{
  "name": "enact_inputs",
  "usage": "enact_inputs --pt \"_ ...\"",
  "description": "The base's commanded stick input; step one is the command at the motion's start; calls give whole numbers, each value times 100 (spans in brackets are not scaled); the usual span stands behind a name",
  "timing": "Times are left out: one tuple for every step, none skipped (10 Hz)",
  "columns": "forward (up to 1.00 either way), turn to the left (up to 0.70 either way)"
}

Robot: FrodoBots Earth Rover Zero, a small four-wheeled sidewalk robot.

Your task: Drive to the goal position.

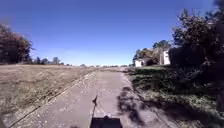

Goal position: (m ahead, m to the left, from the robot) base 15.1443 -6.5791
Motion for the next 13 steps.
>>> enact_inputs --pt "100 0" --pt "100 0" --pt "100 0" --pt "100 0" --pt "100 0" --pt "100 0" --pt "100 0" --pt "100 0" --pt "100 0" --pt "100 0" --pt "100 0" --pt "100 0" --pt "100 0"
